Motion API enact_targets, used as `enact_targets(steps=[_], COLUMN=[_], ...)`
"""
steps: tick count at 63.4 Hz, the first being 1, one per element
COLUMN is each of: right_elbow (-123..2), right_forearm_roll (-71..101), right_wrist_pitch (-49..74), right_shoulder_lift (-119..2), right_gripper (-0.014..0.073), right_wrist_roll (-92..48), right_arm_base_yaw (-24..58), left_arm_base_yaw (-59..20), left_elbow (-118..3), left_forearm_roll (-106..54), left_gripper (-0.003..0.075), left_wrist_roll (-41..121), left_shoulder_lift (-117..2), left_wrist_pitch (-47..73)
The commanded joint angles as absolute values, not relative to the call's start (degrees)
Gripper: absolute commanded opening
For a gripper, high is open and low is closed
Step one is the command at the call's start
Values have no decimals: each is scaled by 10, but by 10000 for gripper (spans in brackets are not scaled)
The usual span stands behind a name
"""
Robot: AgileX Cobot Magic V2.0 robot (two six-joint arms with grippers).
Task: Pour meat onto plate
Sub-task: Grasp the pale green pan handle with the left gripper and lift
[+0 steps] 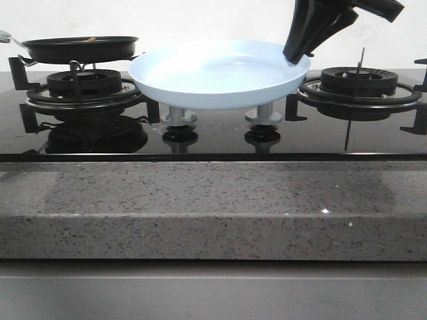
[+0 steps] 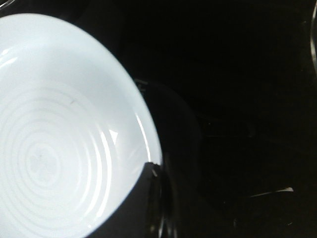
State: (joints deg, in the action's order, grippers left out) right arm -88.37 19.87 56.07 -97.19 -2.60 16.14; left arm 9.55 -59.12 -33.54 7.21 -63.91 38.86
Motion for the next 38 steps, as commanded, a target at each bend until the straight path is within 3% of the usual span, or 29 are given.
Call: enact_targets(steps=[1, 8, 18, 38], right_elbow=[-897, -897, -897, -897], right_forearm_roll=[216, 216, 216, 216], right_wrist_pitch=[537, 536, 536, 536], right_shoulder_lift=[-941, -941, -941, -941], right_gripper=[-69, -69, -69, -69], right_wrist_roll=[-32, -32, -32, -32], right_arm_base_yaw=[160, 160, 160, 160], left_arm_base_yaw=[116, 154, 213, 229], left_elbow=[-636, -654, -673, -735], left_forearm_roll=[-489, -644, -747, -792], left_gripper=[606, 606, 606, 606], left_wrist_roll=[158, 246, 292, 307], left_shoulder_lift=[-677, -734, -806, -918], left_wrist_pitch=[408, 466, 509, 542])
